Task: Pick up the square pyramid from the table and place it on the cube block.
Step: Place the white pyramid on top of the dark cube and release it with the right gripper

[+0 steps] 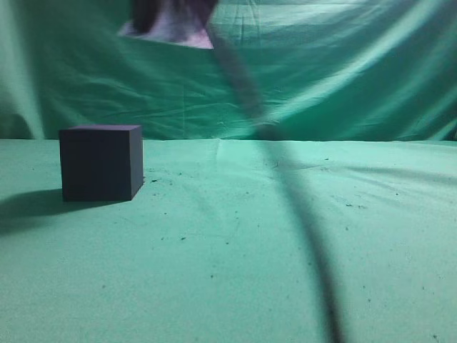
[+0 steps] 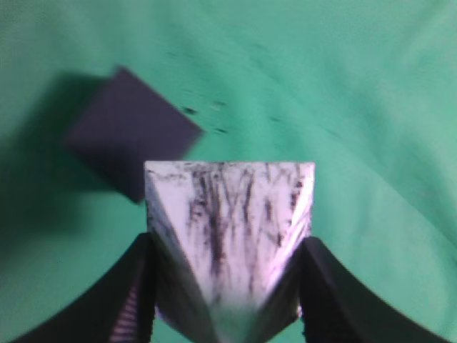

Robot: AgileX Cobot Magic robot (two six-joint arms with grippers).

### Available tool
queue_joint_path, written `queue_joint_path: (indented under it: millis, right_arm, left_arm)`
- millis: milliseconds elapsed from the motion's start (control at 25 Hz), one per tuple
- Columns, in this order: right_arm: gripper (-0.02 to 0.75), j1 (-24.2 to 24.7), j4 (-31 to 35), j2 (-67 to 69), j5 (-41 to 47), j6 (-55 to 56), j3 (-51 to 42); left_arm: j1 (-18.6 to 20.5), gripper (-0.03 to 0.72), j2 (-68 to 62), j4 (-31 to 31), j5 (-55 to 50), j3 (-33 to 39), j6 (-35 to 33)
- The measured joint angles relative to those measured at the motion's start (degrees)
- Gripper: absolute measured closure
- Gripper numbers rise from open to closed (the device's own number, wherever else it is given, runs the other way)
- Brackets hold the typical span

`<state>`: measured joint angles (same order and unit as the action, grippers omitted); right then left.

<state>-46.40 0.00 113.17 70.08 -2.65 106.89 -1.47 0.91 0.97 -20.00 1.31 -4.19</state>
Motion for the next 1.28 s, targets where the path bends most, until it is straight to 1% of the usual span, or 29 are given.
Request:
queue_joint_path:
  millis: [80, 240, 560, 600, 640, 720, 760, 880, 960, 1000, 1160, 1280]
  right_arm:
    - [0.361, -2.5, 0.1, 3.9, 0.6, 0.1, 4.6]
    - [0.361, -4.9, 0.2, 10.6, 0.9, 0.2, 10.3]
    - [0.361, -5.4, -0.3, 15.3, 0.9, 0.2, 11.6]
    - [0.412, -5.4, -0.4, 15.0, 0.9, 0.2, 11.9]
    - [0.428, -5.4, -0.4, 14.7, 0.9, 0.2, 12.0]
    - [0.419, -5.4, -0.6, 14.8, 0.9, 0.2, 12.0]
    - [0.321, -5.4, -0.7, 15.0, 0.9, 0.2, 11.9]
    - [0.140, -5.4, -0.9, 15.2, 0.9, 0.2, 11.9]
    - [0.078, -5.4, -1.1, 13.8, 1.0, 0.2, 11.9]
    - [0.091, -5.4, -1.1, 12.8, 1.0, 0.2, 11.9]
    - [0.091, -5.4, -1.3, 5.8, 1.1, 0.6, 11.9]
    - [0.314, -5.4, -1.3, -0.3, 1.3, 1.5, 11.9]
  left_arm:
    - [0.0, 0.688, 0.0, 0.0, 0.0, 0.0, 0.0]
    - [0.0, 0.688, 0.0, 0.0, 0.0, 0.0, 0.0]
    - [0.0, 0.688, 0.0, 0.0, 0.0, 0.0, 0.0]
    - [0.0, 0.688, 0.0, 0.0, 0.0, 0.0, 0.0]
    - [0.0, 0.688, 0.0, 0.0, 0.0, 0.0, 0.0]
    - [0.0, 0.688, 0.0, 0.0, 0.0, 0.0, 0.0]
    - [0.0, 0.688, 0.0, 0.0, 0.0, 0.0, 0.0]
    - [0.0, 0.688, 0.0, 0.0, 0.0, 0.0, 0.0]
    - [0.0, 0.688, 0.0, 0.0, 0.0, 0.0, 0.0]
    - [0.0, 0.688, 0.0, 0.0, 0.0, 0.0, 0.0]
    - [0.0, 0.688, 0.0, 0.0, 0.0, 0.0, 0.0]
    - [0.0, 0.688, 0.0, 0.0, 0.0, 0.0, 0.0]
